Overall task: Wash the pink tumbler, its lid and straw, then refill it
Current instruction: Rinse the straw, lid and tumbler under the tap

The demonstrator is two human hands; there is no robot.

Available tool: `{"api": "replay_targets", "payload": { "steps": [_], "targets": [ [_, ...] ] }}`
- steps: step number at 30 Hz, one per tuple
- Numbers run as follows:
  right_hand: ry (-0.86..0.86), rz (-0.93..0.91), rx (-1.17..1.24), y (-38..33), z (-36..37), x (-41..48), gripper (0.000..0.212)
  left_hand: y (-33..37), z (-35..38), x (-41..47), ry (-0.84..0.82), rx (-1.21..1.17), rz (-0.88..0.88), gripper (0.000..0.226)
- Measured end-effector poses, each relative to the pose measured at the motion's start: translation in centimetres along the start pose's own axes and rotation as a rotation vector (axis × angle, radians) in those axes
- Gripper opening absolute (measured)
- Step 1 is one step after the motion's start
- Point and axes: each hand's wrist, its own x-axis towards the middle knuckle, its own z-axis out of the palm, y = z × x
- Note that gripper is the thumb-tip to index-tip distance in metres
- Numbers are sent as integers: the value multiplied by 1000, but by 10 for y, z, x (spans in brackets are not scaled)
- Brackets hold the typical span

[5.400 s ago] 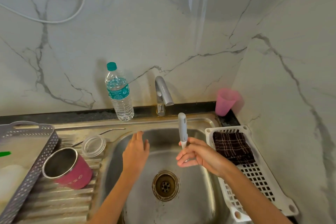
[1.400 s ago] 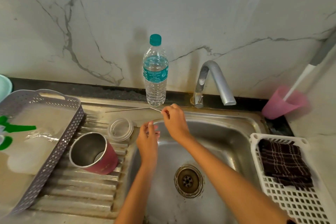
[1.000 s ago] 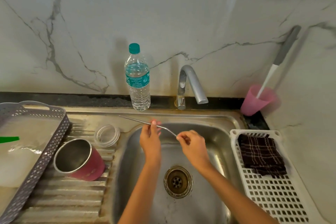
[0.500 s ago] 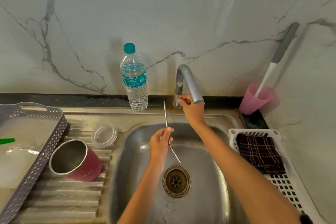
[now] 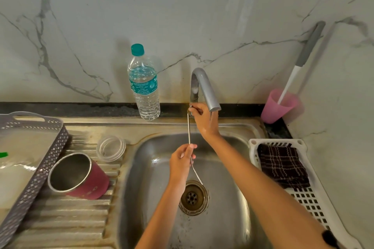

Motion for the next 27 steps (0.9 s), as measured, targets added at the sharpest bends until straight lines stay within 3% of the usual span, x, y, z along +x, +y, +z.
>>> {"api": "replay_targets", "payload": {
  "steps": [2,7,14,19,24,27],
  "targets": [
    [10,8,-43,0,0,-5,36,-2,-2,-2,-6,3,2,20],
    [-54,-7,-105,-8,-19,-34,26,-7,-2,-4,-34,36,0,19],
    [-184,186,166,-1,-40,-66,16,-15,2,-4,-87,162,-2,21],
    [-202,225,135,-4,-45,-68,12,-24,2,-4,-168,302,-44,26],
    [-280,147,2,-11,-43,-71,17,-12,10,-7,-221,152,-128,33],
    [-319,135,35,-15,-41,-71,17,-5,10,-9,-217,2,-24,28]
  ]
}}
